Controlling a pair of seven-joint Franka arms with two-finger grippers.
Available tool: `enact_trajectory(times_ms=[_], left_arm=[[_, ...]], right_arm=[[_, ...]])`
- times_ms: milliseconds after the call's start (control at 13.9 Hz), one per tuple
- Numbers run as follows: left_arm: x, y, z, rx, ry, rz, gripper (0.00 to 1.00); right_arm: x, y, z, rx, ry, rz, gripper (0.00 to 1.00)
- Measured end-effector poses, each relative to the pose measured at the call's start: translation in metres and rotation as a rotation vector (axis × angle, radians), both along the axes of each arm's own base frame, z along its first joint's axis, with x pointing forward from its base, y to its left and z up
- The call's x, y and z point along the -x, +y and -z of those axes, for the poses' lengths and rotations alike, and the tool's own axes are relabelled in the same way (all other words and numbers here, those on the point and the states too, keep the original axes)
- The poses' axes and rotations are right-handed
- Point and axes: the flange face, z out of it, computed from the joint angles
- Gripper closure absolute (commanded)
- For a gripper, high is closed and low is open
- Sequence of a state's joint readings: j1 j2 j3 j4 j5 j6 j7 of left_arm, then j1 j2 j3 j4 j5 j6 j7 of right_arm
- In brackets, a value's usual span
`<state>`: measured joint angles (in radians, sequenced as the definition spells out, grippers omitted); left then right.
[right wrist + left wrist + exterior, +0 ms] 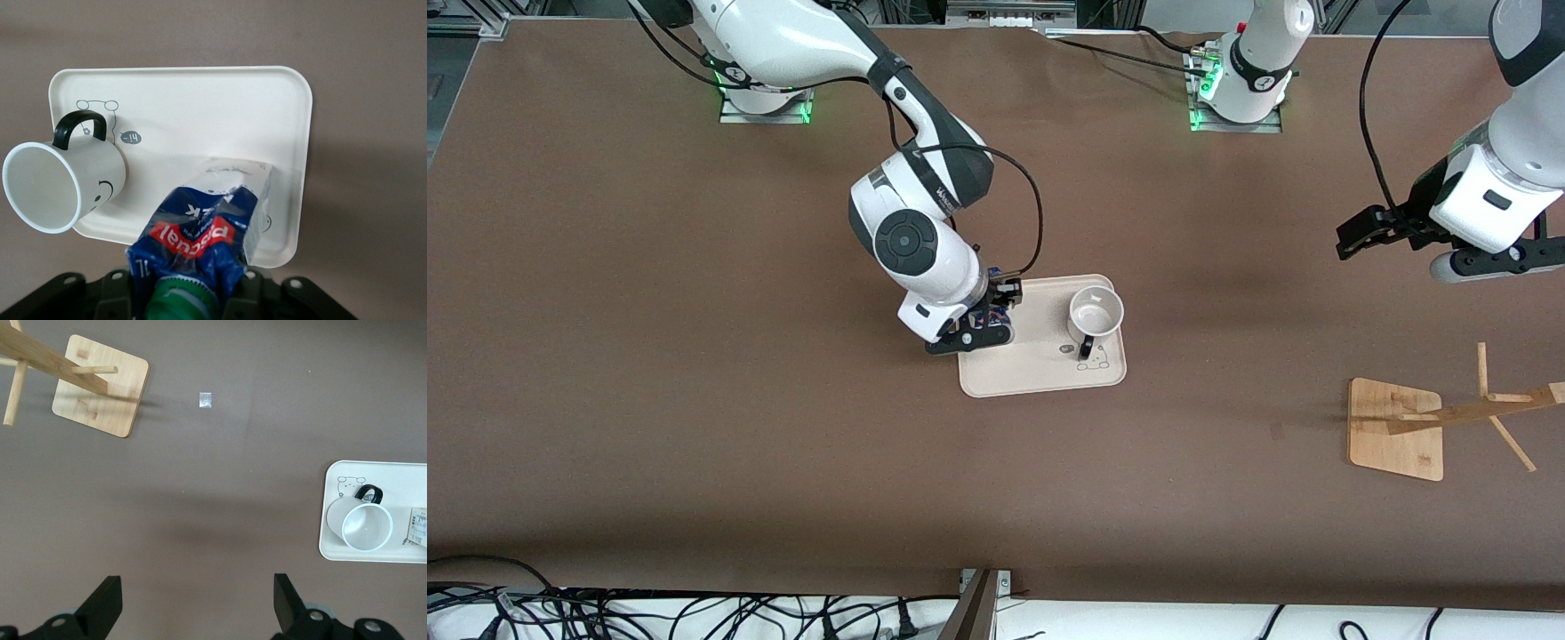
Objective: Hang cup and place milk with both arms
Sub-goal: 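Lift the carton with the right gripper while the left gripper reaches the mug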
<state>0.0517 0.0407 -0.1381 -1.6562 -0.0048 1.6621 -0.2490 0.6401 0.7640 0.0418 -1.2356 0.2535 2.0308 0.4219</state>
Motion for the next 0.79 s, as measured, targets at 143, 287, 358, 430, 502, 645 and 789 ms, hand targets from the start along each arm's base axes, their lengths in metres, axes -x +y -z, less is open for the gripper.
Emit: enact_trajectory(times_ms=[143, 287, 358, 430, 502, 645, 789], left_arm=[[-0.001, 0.0, 0.003, 0.0, 0.005, -0.001, 0.0], [-0.003, 0.001, 0.009, 0.001, 0.017, -0.002, 0.0], [-0.004, 0.001, 0.013, 0.001, 0.023, -0.002, 0.0], [-0.006, 0.002, 0.017, 0.001, 0.032, -0.002, 0.0], [-0.007, 0.002, 0.025, 0.001, 0.047, 0.0, 0.0], [-0.01, 0.001, 0.041, 0.002, 0.077, 0.013, 0.0], [-0.012, -0.008, 0.051, 0.005, 0.096, 0.036, 0.0]], right_arm=[[-0.002, -0.002, 0.0, -0.001, -0.008, -0.023, 0.7], [-0.003, -0.003, -0.003, -0.004, -0.016, -0.032, 0.7], [-0.004, -0.003, -0.007, -0.007, -0.022, -0.033, 0.69], [-0.003, -0.003, -0.012, -0.008, -0.022, -0.035, 0.69], [-0.002, -0.005, -0.018, -0.004, -0.016, -0.038, 0.69], [-0.004, -0.01, -0.03, 0.002, -0.017, -0.037, 0.69], [-0.006, -0.015, -0.044, -0.001, -0.03, -0.034, 0.69]])
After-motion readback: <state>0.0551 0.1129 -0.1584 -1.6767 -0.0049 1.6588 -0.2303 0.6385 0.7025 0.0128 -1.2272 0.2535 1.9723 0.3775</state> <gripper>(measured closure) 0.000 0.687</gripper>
